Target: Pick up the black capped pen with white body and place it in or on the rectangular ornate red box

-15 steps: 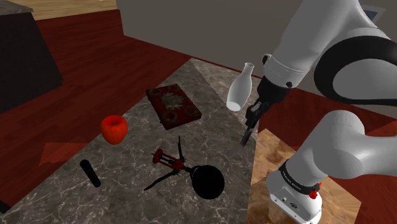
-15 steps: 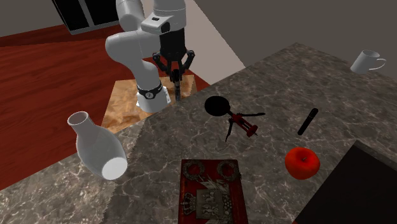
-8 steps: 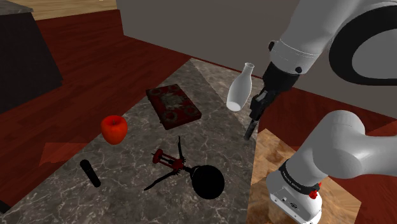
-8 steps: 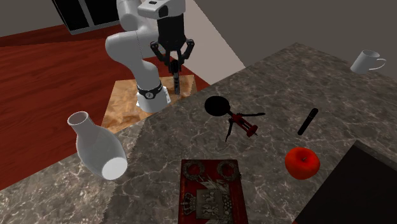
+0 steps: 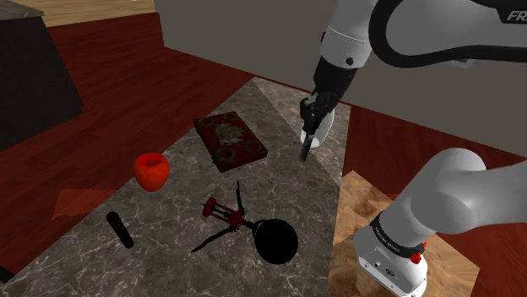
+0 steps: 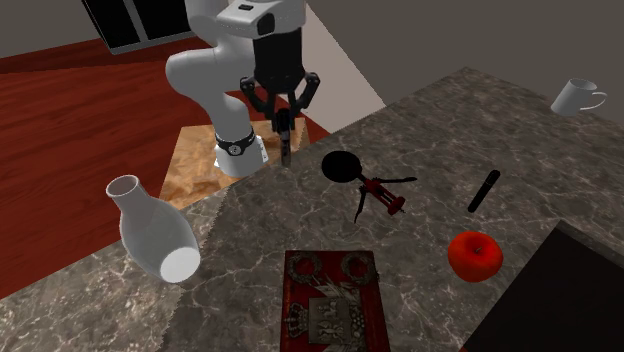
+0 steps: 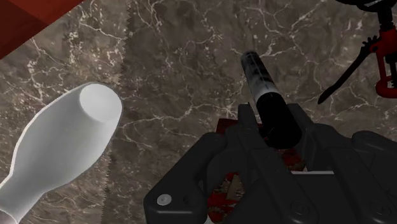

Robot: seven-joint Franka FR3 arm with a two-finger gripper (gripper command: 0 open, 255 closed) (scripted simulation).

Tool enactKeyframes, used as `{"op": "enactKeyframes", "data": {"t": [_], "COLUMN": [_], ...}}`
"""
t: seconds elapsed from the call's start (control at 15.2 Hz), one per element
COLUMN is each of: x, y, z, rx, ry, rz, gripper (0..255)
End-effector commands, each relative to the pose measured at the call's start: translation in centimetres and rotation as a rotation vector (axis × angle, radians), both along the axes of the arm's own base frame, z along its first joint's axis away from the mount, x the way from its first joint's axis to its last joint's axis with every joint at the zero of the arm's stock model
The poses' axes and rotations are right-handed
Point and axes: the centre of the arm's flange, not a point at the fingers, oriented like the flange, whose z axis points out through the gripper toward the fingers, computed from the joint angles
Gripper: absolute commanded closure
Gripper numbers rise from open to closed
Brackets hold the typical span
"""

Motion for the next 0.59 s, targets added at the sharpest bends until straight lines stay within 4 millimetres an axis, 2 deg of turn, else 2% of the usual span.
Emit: {"op": "enactKeyframes", "data": {"t": [0.0, 0.53], "x": [2.6, 12.9], "y": [0.7, 2.5], "z": [0.2, 1.6], "rx": [0.001, 0.001], "ry": [0.000, 0.000], "rz": [0.000, 0.000], "gripper": [255, 255]}}
